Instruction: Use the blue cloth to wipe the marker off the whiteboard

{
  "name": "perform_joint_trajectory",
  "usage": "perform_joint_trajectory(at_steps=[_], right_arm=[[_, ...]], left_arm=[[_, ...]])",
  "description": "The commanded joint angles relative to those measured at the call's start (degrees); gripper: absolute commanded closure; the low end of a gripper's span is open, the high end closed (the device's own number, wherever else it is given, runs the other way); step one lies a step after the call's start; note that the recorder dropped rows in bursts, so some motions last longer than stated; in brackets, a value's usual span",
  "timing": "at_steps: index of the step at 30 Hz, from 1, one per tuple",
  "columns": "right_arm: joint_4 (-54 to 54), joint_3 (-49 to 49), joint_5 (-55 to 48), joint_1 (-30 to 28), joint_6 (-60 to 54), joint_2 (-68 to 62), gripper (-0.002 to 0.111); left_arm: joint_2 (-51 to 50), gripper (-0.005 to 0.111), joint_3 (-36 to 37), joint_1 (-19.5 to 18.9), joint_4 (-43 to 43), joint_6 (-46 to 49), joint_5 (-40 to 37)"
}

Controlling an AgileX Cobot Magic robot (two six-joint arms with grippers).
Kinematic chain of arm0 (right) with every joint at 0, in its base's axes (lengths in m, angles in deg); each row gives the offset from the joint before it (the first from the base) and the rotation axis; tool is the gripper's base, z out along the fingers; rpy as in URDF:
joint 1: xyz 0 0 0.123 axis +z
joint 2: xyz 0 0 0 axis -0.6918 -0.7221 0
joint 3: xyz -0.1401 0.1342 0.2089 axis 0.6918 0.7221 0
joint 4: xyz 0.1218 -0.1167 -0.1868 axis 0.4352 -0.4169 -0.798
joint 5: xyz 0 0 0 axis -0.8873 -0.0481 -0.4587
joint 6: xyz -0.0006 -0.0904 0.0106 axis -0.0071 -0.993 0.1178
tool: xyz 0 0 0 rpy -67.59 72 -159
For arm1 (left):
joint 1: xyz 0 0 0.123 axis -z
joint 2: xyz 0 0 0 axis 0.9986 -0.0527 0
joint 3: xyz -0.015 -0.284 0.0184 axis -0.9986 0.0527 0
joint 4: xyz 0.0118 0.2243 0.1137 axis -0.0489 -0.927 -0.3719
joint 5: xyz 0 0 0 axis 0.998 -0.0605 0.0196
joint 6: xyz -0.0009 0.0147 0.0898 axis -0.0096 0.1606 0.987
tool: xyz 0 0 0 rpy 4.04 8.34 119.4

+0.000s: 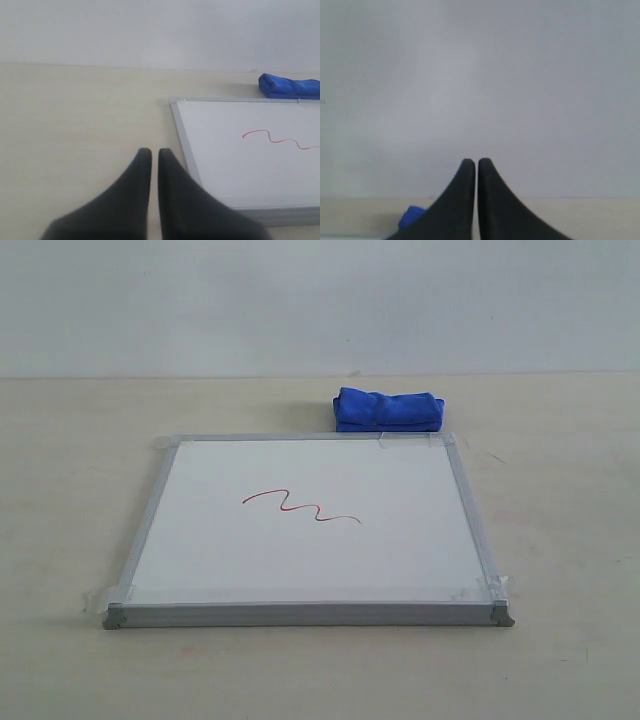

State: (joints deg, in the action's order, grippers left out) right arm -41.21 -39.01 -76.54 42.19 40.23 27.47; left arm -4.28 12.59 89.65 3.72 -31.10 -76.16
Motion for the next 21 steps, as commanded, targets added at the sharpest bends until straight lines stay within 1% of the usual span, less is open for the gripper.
perform_joint_trajectory(at_steps=[1,3,7,10,12,21], right_arm=[[0.0,-12.6,-15.0,-0.2,-3.9,-12.8,0.108],[0.1,-16.8,-17.0,-0.2,-4.0,-18.0,0.108],[0.1,-21.4,-15.5,-0.2,-4.0,-24.1,0.108],[0.8,-22.0,-12.1,-0.2,-3.4,-26.4,0.108],[2.2,-22.0,-11.9,-0.2,-2.4,-26.8,0.108],[2.3,-22.0,-7.0,-0.2,-2.0,-28.0,0.108]], left_arm=[[0.2,0.102,0.2,-0.2,-0.1,0.2,0.4],[0.2,0.102,0.2,-0.2,-0.1,0.2,0.4],[0.2,0.102,0.2,-0.2,-0.1,0.2,0.4],[0.2,0.102,0.2,-0.2,-0.1,0.2,0.4],[0.2,0.102,0.2,-0.2,-0.1,0.2,0.4],[0.2,0.102,0.2,-0.2,-0.1,0.2,0.4]])
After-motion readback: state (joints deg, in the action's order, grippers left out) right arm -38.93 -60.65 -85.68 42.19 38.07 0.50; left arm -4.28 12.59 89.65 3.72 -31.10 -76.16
